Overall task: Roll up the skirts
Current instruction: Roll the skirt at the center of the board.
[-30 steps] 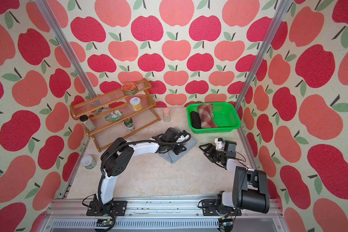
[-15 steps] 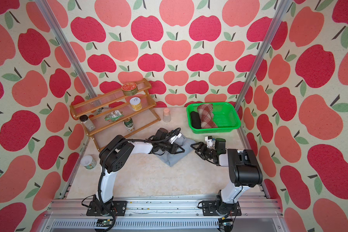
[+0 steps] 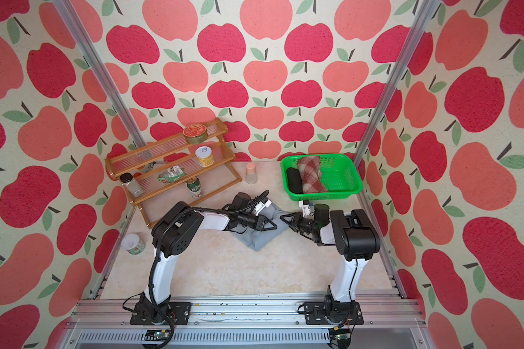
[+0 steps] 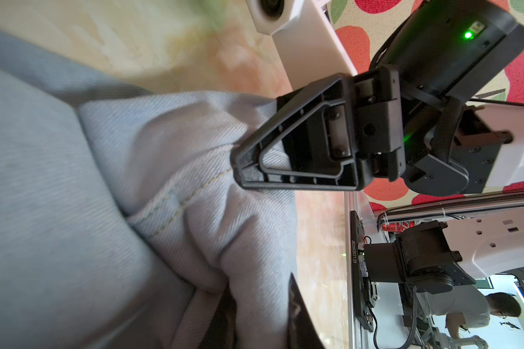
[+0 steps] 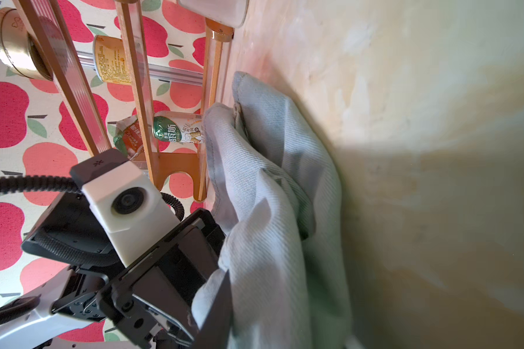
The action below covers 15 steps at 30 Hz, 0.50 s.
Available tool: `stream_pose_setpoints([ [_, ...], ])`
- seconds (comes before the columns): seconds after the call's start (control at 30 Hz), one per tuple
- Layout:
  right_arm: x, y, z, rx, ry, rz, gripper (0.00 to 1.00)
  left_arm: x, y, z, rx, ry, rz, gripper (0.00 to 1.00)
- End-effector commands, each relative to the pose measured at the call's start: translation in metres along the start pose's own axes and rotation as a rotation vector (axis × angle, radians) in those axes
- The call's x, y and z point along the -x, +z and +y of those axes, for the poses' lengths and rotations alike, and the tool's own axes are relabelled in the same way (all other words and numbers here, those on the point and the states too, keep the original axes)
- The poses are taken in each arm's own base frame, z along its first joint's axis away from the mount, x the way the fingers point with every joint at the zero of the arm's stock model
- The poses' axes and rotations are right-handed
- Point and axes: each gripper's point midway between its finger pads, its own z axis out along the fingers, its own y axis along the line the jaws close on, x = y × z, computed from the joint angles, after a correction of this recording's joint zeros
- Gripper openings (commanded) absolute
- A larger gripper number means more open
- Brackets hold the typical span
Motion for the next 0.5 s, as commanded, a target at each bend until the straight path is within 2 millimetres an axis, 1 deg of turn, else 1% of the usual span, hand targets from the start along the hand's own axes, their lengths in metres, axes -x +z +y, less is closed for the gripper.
stream_pose_setpoints([
  [0.0, 0.011, 0.006, 0.004, 0.008, 0.029, -0.036, 0.07, -0.066, 0.007, 0.022, 0.048, -0.177, 0.21, 0.36],
  [0.03, 0.012, 0.005, 0.005, 0.007, 0.025, -0.041, 0.02, -0.067, 0.005, 0.023, 0.082, -0.165, 0.223, 0.42],
  [0.07, 0.013, 0.003, 0.008, 0.005, 0.02, -0.046, 0.0, -0.066, 0.0, 0.023, 0.124, -0.135, 0.235, 0.46],
  [0.13, 0.011, -0.001, 0.01, -0.012, 0.01, -0.047, 0.0, -0.059, -0.013, 0.026, 0.243, -0.063, 0.238, 0.52],
  [0.2, 0.008, -0.005, 0.011, -0.046, -0.003, -0.045, 0.0, -0.044, -0.034, 0.032, 0.411, 0.033, 0.217, 0.56],
  [0.23, 0.006, -0.007, 0.01, -0.067, -0.007, -0.044, 0.0, -0.031, -0.048, 0.033, 0.51, 0.086, 0.186, 0.58],
  [0.27, 0.004, -0.009, 0.009, -0.093, -0.015, -0.045, 0.0, -0.016, -0.063, 0.031, 0.627, 0.155, 0.145, 0.66],
  [0.3, 0.001, -0.01, 0.008, -0.121, -0.022, -0.042, 0.0, -0.002, -0.075, 0.023, 0.72, 0.252, 0.104, 1.0],
  [0.33, -0.001, -0.011, 0.006, -0.149, -0.031, -0.042, 0.0, 0.002, -0.081, 0.012, 0.782, 0.369, 0.078, 1.0],
  [0.37, -0.004, -0.012, 0.002, -0.182, -0.035, -0.039, 0.0, 0.007, -0.082, -0.006, 0.843, 0.523, 0.035, 0.99],
  [0.4, -0.005, -0.014, -0.001, -0.206, -0.037, -0.041, 0.0, 0.013, -0.079, -0.027, 0.883, 0.679, -0.01, 0.99],
  [0.47, -0.007, -0.017, -0.006, -0.24, -0.026, -0.047, 0.0, 0.013, -0.069, -0.056, 0.946, 0.906, -0.041, 0.99],
])
